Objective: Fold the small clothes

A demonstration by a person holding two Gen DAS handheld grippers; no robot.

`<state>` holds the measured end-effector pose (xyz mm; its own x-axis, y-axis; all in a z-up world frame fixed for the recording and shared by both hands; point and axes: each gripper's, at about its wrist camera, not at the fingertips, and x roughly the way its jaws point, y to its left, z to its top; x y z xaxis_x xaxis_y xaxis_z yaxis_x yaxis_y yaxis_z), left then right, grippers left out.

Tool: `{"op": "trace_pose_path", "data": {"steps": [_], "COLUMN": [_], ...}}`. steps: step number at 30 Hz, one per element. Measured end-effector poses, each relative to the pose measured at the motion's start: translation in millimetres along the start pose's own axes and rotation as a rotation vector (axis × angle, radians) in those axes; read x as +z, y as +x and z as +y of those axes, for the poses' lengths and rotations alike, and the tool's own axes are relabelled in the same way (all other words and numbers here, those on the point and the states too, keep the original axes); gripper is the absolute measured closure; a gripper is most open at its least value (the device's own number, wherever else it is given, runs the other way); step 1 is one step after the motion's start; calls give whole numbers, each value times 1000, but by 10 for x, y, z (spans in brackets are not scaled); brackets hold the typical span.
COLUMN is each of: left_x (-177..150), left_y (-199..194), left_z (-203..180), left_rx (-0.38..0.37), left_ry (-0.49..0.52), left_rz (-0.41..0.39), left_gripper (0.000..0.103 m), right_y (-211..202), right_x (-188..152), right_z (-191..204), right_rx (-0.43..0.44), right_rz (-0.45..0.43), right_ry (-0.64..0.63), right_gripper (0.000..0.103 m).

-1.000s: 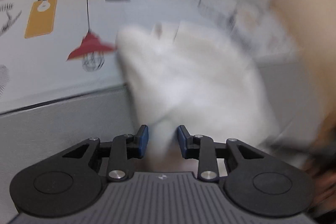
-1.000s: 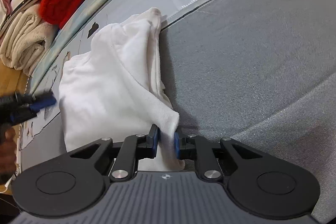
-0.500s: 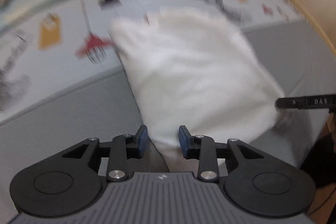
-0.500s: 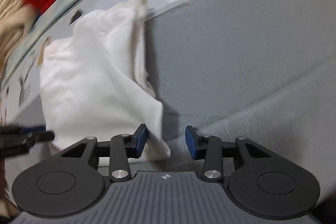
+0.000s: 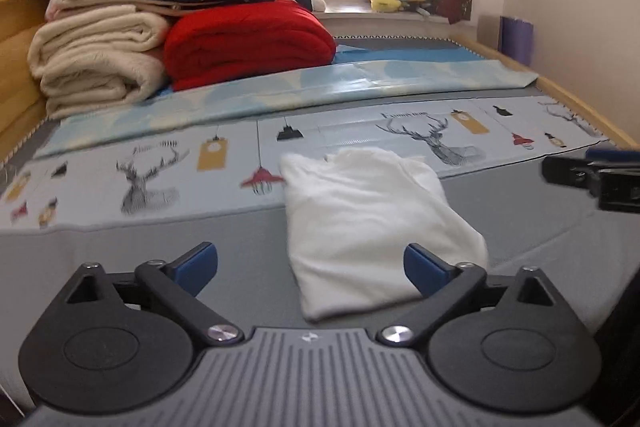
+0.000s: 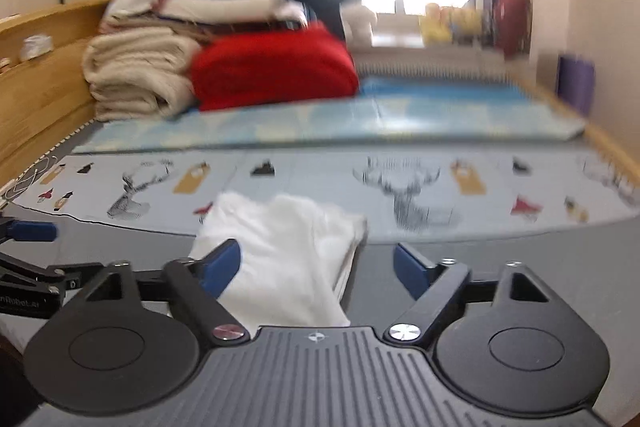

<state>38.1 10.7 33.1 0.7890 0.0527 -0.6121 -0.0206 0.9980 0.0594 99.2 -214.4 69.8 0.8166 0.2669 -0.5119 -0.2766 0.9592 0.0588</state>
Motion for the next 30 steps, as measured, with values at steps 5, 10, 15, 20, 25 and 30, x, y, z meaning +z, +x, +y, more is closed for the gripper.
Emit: {"op": "trace_pose_path", "data": {"steps": [5,10,15,20,25,30], "left_x": [-326,-299,-320,-265,-254,-255], "left_y": [86,265,393,472,520,547], "left_z": [-176,-170,-87,-165,-185,-206], "left_rx": [18,54,23,34,35,29], "left_ry": [35,8,-73,-78,-91,-78], "left_rz": [78,83,104,96,90,89], "left_gripper": [2,2,0,0,0,0], "right_y": [-16,9,96,150,142,164], "right_x": [-265,-344,-416,-457,-465,-461], "right_z": [70,119,47,142,184,221], "right_rx": [10,-44,-37,-2,2,1], "right_rz": [82,75,129,140,140,143], "right_ry": [116,63,119,45,3,-17], "right_gripper": [25,27,26,25,22,21]}}
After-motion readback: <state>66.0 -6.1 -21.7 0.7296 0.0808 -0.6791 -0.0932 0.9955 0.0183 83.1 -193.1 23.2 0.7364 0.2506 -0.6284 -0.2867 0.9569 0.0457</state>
